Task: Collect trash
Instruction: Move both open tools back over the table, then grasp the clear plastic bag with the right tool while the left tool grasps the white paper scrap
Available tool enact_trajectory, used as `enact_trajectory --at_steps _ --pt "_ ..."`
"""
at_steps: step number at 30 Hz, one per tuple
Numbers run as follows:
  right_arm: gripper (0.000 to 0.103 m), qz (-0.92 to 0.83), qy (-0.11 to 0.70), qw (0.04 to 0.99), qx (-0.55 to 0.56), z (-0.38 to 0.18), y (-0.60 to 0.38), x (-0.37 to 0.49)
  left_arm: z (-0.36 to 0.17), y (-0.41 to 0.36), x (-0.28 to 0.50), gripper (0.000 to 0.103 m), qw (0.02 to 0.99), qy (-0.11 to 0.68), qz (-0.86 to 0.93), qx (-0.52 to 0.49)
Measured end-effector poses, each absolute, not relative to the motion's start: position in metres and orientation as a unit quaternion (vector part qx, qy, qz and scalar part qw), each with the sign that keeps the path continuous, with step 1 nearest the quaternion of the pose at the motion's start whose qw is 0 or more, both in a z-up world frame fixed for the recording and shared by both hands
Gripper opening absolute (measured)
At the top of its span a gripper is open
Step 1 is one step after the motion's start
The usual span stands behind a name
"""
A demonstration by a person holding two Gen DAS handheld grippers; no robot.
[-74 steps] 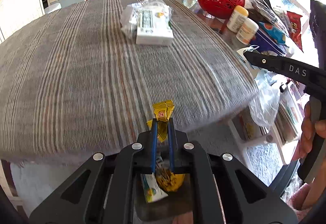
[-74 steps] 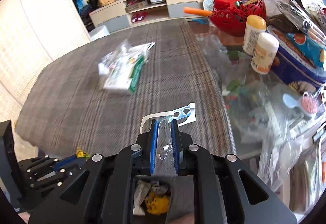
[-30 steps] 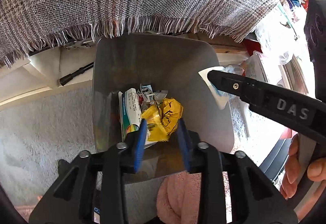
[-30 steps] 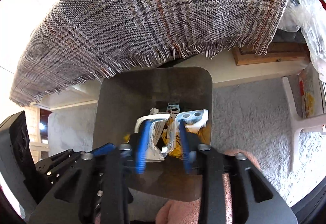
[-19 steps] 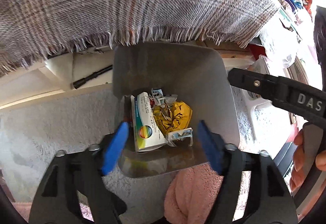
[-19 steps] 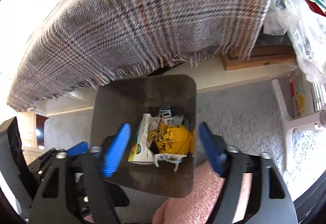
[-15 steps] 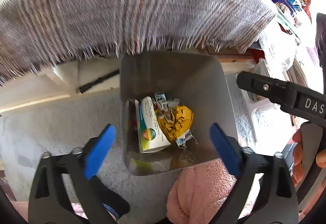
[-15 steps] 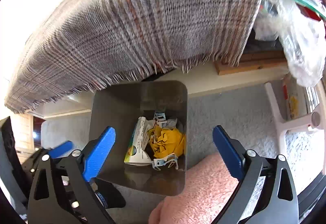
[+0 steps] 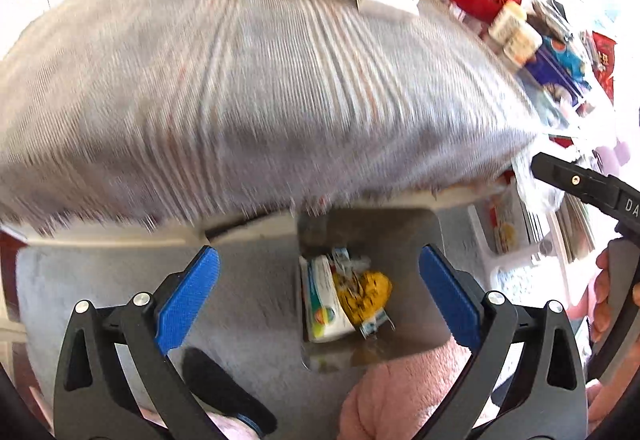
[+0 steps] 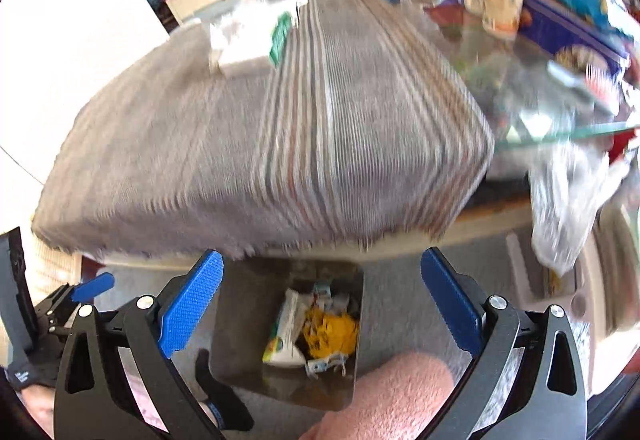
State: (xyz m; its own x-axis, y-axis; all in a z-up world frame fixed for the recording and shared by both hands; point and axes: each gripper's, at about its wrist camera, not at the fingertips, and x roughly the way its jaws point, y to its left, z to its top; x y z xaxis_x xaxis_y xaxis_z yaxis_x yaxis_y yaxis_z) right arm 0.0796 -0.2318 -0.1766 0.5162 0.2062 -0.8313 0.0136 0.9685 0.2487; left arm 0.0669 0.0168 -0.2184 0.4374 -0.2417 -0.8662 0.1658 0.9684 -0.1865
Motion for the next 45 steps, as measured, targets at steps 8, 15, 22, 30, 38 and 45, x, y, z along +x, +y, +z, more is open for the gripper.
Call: enact_trajectory --at_steps 8,15,22,30,38,45 --pt "0.1 0.06 0.462 0.878 0.11 -0.144 -0.232 0.129 -0.177 0.016 0.119 0.095 0.866 0.487 -0.113 -0.022" --pt "0.1 0.066 0.44 0.885 0.137 -0.124 -0.23 0.185 -0.167 0.008 0.166 0.095 0.867 0.482 -0.121 -0.03" --pt "0.097 0.076 0.437 0.885 0.138 -0.118 -0.21 0.25 -0.172 -0.003 0.206 0.095 0.867 0.483 -0.12 -0.021" --pt "0.081 0.089 0.467 0.864 0.165 -0.139 -0.193 0.303 -0.182 -0.005 0.234 0.095 0.865 0.487 -0.117 -0.025" --pt "0.042 0.102 0.483 0.858 0.141 -0.153 -0.181 0.318 -0.183 -0.003 0.252 0.095 0.868 0.482 -0.115 -0.024" --pt "0.015 0.103 0.463 0.874 0.106 -0.144 -0.191 0.312 -0.18 -0.011 0.271 0.095 0.874 0.47 -0.122 -0.025"
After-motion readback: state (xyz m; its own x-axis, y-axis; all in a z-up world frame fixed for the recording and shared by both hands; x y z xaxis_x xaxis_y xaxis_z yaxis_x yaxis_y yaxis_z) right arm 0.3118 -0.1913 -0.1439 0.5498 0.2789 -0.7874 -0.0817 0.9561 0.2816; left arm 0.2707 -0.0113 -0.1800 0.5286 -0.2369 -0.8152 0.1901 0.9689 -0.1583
